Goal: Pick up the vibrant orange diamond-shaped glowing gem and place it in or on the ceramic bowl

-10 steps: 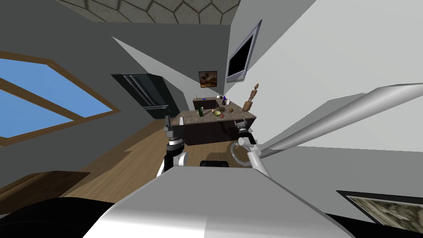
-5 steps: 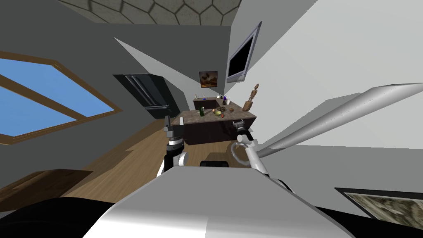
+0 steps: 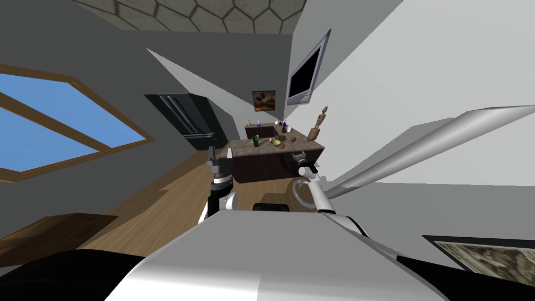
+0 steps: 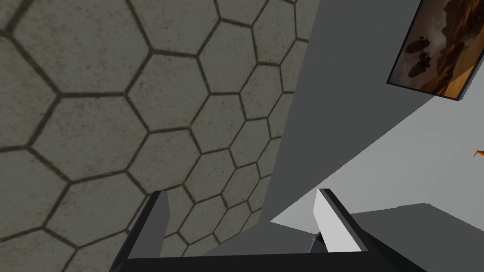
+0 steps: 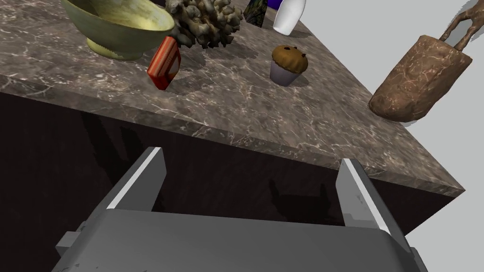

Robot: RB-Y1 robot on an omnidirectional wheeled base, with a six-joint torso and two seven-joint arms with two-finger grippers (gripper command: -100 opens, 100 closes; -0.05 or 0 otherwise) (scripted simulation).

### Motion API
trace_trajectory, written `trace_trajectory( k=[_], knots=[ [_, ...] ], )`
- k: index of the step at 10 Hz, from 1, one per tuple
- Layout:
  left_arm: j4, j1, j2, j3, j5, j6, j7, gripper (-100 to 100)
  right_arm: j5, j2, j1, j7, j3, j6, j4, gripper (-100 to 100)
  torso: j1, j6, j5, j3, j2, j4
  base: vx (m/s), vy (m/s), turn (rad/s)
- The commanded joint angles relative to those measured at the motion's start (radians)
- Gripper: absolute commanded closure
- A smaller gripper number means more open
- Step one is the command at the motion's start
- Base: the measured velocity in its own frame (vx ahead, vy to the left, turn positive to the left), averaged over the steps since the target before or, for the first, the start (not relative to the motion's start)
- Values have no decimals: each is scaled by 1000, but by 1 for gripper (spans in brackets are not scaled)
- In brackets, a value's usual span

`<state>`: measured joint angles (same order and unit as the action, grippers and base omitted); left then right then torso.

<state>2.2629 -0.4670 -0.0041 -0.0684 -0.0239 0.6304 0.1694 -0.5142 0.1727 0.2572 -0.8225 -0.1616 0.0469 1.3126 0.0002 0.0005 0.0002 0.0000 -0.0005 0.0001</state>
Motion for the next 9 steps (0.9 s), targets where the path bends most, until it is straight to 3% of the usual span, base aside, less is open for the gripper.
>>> trace_trajectory(
  k=[1,2,3,4,5,6,7,8,9],
  knots=[
    [0,0,0,0,0,0,0,0,-20,1,47,-38,-9,45,-50,-100,0,0,0,0,0,0,6,16,-8],
    [0,0,0,0,0,0,0,0,-20,1,47,-38,-9,45,-67,-100,0,0,0,0,-1,0,5,19,-1],
    [0,0,0,0,0,0,0,0,-38,4,95,-73,-17,78,-118,-100,1,0,0,0,-1,0,13,25,-11],
    [0,0,0,0,0,0,0,0,-38,4,95,-73,-17,89,-128,-100,1,0,0,-1,-1,0,18,18,-6],
    [0,0,0,0,0,0,0,0,-54,8,142,-106,-24,122,-173,-100,1,0,0,-1,-1,0,31,16,-16],
    [0,0,0,0,0,0,0,0,-54,8,143,-106,-24,133,-188,-100,1,0,0,-1,-2,0,30,17,-4],
    [0,0,0,0,0,0,0,0,-68,13,185,-138,-30,177,-218,-100,1,0,0,-1,-2,-1,39,18,-23],
    [0,0,0,0,0,0,0,0,-68,13,190,-138,-30,177,-246,-100,1,0,0,-1,-3,0,33,17,-9],
    [0,0,0,0,0,0,0,0,-81,18,229,-168,-36,220,-276,-100,0,0,0,-1,-2,-1,48,5,-28]
  ],
)
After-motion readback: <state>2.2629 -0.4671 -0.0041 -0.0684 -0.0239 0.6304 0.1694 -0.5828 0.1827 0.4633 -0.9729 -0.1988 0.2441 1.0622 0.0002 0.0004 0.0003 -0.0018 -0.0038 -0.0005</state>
